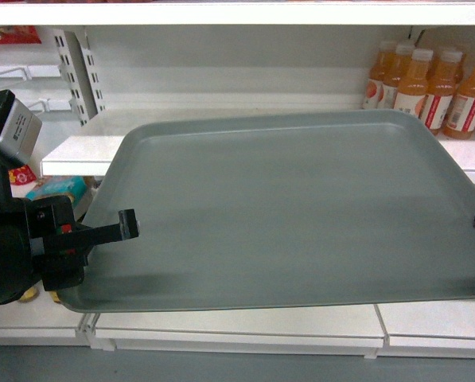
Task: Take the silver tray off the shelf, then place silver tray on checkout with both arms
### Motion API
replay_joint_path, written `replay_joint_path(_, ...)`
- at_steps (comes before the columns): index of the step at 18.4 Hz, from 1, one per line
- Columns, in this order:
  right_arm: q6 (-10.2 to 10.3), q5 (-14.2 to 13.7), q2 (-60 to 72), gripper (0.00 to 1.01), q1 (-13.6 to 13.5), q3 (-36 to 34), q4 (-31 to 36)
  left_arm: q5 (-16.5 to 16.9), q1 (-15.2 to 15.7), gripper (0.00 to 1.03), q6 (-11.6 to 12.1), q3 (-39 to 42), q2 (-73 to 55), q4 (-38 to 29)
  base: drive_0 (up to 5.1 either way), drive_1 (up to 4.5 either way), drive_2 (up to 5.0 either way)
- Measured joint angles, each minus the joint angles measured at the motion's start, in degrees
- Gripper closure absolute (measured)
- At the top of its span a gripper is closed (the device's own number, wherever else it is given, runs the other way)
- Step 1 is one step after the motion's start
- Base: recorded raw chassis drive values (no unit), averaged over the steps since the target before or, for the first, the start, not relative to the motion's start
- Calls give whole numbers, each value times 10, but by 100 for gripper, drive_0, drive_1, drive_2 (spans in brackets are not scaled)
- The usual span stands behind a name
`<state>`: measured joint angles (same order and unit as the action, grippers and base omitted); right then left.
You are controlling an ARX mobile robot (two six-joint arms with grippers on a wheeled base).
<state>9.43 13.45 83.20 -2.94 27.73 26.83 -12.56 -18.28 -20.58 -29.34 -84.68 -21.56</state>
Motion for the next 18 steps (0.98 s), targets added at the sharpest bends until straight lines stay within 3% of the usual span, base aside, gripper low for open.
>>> replay_joint_path(18,0,-1,1,98,0,0,-3,-1,0,100,0,0,0,1,3,-427,433)
